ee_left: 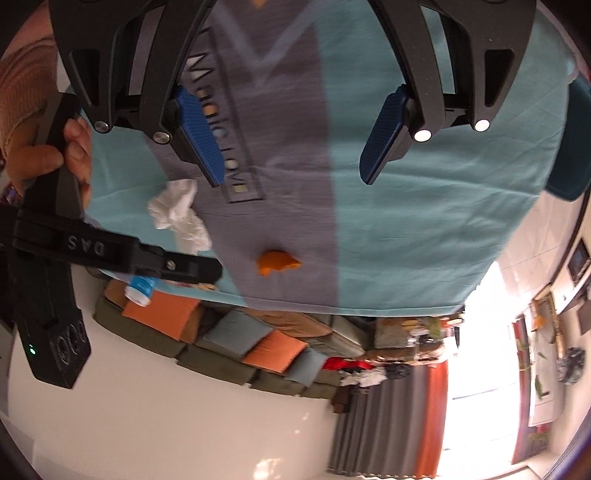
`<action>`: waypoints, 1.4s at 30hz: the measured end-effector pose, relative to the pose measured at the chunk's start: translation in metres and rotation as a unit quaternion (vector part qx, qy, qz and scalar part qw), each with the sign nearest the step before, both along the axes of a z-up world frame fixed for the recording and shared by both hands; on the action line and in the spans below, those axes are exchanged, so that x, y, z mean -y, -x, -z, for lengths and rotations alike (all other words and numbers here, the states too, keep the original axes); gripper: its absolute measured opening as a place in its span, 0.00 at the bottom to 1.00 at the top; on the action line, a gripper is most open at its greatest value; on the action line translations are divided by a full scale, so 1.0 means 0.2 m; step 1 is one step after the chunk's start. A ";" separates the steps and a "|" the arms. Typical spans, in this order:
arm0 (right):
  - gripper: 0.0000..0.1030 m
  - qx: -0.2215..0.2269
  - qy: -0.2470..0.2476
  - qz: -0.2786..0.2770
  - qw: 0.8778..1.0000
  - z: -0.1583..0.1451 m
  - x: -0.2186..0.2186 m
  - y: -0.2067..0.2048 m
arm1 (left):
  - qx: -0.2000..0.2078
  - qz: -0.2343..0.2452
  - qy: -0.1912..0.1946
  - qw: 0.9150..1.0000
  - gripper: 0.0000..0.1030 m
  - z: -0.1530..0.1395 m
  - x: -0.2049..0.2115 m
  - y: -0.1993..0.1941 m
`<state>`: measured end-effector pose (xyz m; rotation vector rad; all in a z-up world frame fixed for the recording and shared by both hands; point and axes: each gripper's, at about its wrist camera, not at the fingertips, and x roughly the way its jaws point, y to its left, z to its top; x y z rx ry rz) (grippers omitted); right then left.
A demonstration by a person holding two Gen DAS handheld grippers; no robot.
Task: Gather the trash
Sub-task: 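Grasp the white tissue with the left tool while the right tool grasps the other orange peel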
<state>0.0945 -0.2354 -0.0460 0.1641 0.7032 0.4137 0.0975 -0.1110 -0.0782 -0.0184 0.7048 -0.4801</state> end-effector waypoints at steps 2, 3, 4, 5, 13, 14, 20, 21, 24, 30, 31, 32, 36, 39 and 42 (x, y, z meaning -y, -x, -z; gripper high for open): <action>0.35 0.000 -0.003 0.018 1.000 -0.01 0.06 -0.01 | -0.010 0.029 0.005 1.000 0.73 0.02 0.11 -0.02; 0.35 0.001 -0.003 0.028 1.000 -0.01 0.11 -0.01 | -0.015 0.041 0.006 0.999 0.73 0.03 0.16 -0.02; 0.35 0.001 -0.003 0.037 0.999 0.00 0.14 -0.02 | -0.021 0.057 0.009 0.998 0.73 0.04 0.21 -0.03; 0.35 0.000 -0.004 0.044 0.999 0.00 0.19 -0.03 | -0.025 0.067 0.010 0.997 0.73 0.05 0.26 -0.04; 0.36 -0.014 -0.008 0.071 0.997 0.04 0.37 -0.09 | -0.066 0.126 -0.007 0.990 0.68 0.15 0.63 -0.15; 0.36 -0.016 -0.011 0.071 0.997 0.05 0.38 -0.11 | -0.076 0.128 -0.010 0.989 0.67 0.17 0.67 -0.18; 0.36 -0.025 -0.019 0.072 0.997 0.07 0.41 -0.15 | -0.106 0.120 -0.030 0.987 0.56 0.24 0.81 -0.30; 0.35 -0.026 -0.019 0.072 0.997 0.07 0.42 -0.16 | -0.106 0.124 -0.034 0.986 0.52 0.25 0.83 -0.31; 0.35 -0.032 -0.025 0.066 0.997 0.09 0.41 -0.19 | -0.107 0.126 -0.040 0.985 0.20 0.26 0.86 -0.33; 0.35 -0.045 -0.030 0.042 0.998 0.11 0.34 -0.26 | -0.085 0.107 -0.033 0.990 0.05 0.22 0.75 -0.30; 0.35 -0.049 -0.029 0.038 0.998 0.12 0.32 -0.27 | -0.078 0.105 -0.031 0.991 0.05 0.21 0.71 -0.28; 0.35 -0.053 -0.029 0.034 0.998 0.12 0.31 -0.29 | -0.074 0.101 -0.030 0.992 0.05 0.19 0.67 -0.27; 0.36 -0.075 -0.031 0.019 0.997 0.16 0.23 -0.37 | -0.054 0.081 -0.025 0.995 0.05 0.14 0.52 -0.24; 0.39 -0.095 -0.030 0.021 0.995 0.21 0.19 -0.44 | -0.051 0.062 -0.019 0.997 0.05 0.10 0.38 -0.25; 0.41 -0.115 -0.041 0.025 0.992 0.26 0.17 -0.50 | -0.048 0.040 -0.015 0.998 0.05 0.08 0.24 -0.26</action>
